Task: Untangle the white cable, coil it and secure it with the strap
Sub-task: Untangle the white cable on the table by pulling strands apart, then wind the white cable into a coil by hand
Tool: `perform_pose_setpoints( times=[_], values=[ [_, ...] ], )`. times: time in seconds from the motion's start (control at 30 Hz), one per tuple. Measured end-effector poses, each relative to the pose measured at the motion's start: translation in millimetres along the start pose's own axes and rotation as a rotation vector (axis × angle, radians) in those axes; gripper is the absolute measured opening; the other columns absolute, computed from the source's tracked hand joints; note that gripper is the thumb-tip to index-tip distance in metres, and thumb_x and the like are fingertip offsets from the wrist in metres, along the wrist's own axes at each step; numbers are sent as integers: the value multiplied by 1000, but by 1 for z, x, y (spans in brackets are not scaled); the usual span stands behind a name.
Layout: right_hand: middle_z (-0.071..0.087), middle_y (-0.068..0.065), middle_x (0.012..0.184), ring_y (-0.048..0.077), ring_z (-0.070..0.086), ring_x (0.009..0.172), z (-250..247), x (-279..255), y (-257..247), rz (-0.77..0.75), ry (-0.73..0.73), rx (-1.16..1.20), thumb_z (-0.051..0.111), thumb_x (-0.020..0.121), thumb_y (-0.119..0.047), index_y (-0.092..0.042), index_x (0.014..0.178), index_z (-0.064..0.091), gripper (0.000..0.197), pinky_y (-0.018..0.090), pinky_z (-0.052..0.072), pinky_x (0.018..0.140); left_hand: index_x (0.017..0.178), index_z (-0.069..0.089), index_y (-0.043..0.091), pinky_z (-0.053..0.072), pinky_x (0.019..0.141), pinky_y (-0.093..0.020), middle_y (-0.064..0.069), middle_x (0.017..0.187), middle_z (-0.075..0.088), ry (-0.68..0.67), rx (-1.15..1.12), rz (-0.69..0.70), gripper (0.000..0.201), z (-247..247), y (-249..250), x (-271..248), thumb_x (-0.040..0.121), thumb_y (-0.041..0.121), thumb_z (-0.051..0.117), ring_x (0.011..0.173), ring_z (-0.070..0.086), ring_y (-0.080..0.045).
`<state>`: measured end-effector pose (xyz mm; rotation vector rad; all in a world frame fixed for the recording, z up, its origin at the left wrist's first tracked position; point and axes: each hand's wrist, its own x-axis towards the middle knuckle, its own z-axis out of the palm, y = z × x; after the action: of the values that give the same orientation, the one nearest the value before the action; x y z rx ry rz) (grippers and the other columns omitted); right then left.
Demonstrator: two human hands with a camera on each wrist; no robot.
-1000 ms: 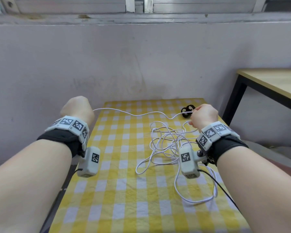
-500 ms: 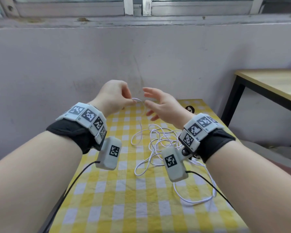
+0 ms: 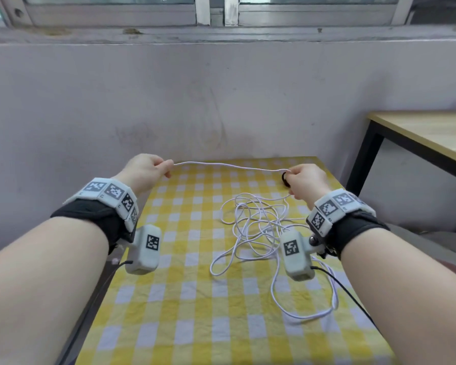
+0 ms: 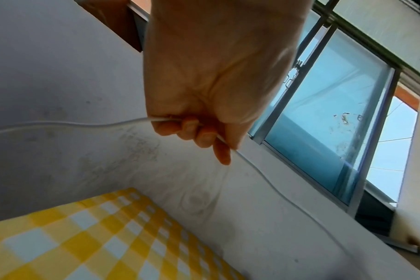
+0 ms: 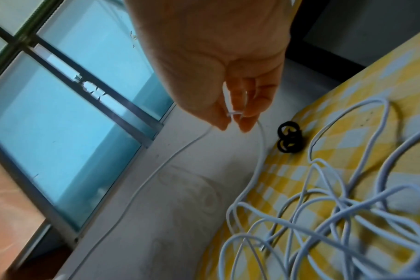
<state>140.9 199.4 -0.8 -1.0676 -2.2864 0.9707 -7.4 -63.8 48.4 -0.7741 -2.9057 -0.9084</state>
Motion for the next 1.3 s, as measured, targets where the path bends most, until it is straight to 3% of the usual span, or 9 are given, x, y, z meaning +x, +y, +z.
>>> perform_pose_setpoints(
  times=[0.1,0.23,0.37,0.53,0.67,0.8,0.97,1.17,1.3],
  values=[
    [57,3,130,27,65,102,5,-16,-14,-128,-74,-63,56,81,-16,-23,138,47,59,40,53,90,86,66,15,32,53,-24,-4,73,48,-84,-42,33,26,9,10,-1,97,22,44,61,41,-16],
    [56,-7,117,15,66,72,19,-47,-53,-395,-291,183,59,88,-17,-24,134,52,47,25,57,60,91,68,17,26,51,-25,4,60,36,-241,-182,184,23,22,37,-7,97,17,46,55,31,-14],
    [68,5,88,18,63,75,25,-54,-68,-469,-298,222,61,90,-23,-18,98,72,15,32,59,71,82,70,14,24,52,-26,2,59,34,-325,-346,250,22,25,50,-13,95,18,52,54,28,-13],
    [56,-3,65,19,59,67,20,-41,-53,-380,-194,110,57,91,-21,-10,87,71,18,39,56,81,72,65,15,28,49,-21,1,57,38,-316,-385,193,25,25,36,-9,94,19,54,50,31,-13],
    [68,18,102,34,58,102,10,-22,-29,-254,75,-208,45,96,-21,-2,100,69,31,35,44,86,70,61,12,28,44,-16,0,56,36,-191,-477,62,29,21,11,-1,96,18,50,48,30,-13],
    [65,18,112,34,55,110,9,-20,-19,-132,50,-302,41,97,-18,-3,109,66,32,33,45,87,76,57,13,32,54,-23,0,60,36,-216,-567,-33,31,27,5,-3,101,15,38,52,31,-14],
    [56,8,129,23,53,118,28,-44,-45,-479,-23,-113,46,95,-17,-18,129,57,36,29,37,101,81,57,16,35,58,-23,4,62,36,-371,-606,-9,29,39,25,-17,102,16,36,52,31,-10],
    [55,-11,70,8,49,68,46,-56,-53,-656,-95,125,55,94,-20,-12,103,72,21,26,41,70,90,61,11,35,57,-23,4,62,41,-532,-856,60,24,38,33,-29,100,11,39,52,33,-9],
    [52,-15,69,13,53,75,43,-38,-32,-435,-23,212,54,95,-23,-11,110,71,26,36,51,81,88,55,12,35,58,-25,6,56,38,-614,-960,91,24,36,26,-34,101,13,34,47,30,-9]
  ],
)
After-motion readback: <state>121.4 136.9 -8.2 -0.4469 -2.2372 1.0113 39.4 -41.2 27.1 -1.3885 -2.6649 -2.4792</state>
